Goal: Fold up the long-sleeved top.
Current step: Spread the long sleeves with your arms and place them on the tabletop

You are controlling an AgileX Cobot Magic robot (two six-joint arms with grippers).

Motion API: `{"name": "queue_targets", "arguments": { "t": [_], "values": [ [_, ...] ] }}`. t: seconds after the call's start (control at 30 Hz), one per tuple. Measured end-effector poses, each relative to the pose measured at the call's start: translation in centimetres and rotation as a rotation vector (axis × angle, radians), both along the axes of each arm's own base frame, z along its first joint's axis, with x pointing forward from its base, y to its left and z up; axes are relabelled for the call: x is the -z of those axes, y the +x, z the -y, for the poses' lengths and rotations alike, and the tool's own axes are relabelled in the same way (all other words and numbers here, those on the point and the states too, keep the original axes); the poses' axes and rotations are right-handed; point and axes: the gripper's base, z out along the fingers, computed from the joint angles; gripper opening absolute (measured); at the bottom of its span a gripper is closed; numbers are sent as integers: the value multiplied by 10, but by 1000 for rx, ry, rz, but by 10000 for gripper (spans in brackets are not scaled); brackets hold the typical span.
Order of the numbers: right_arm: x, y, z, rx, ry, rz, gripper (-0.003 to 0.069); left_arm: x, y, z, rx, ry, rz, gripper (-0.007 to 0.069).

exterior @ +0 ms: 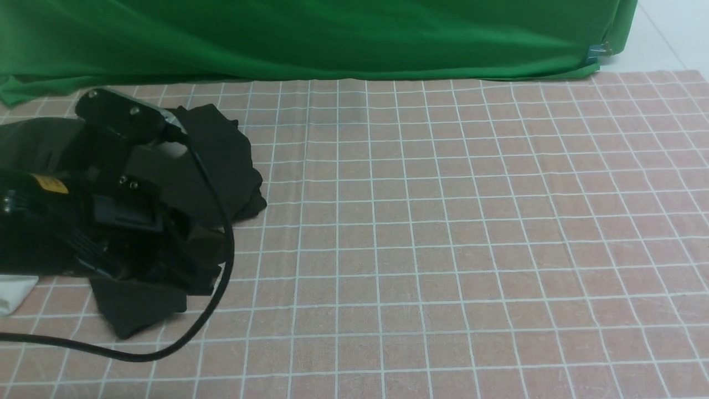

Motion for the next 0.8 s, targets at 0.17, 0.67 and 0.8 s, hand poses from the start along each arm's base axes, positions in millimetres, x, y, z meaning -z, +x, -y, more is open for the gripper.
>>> {"name": "queue_targets", "arguments": {
  "t": [0.17,0.67,0.8],
  "values": [
    [-26,-1,0,-18,358,284,242,1,0,-7,-24,5,-26,18],
    [-105,16,-31,-339,172,-279,132,-3,6,-19,-63,23,7,18],
    [-115,29,-53,-496,20,-490,136,-12,9,-21,-50,79,16,18]
  ]
}}
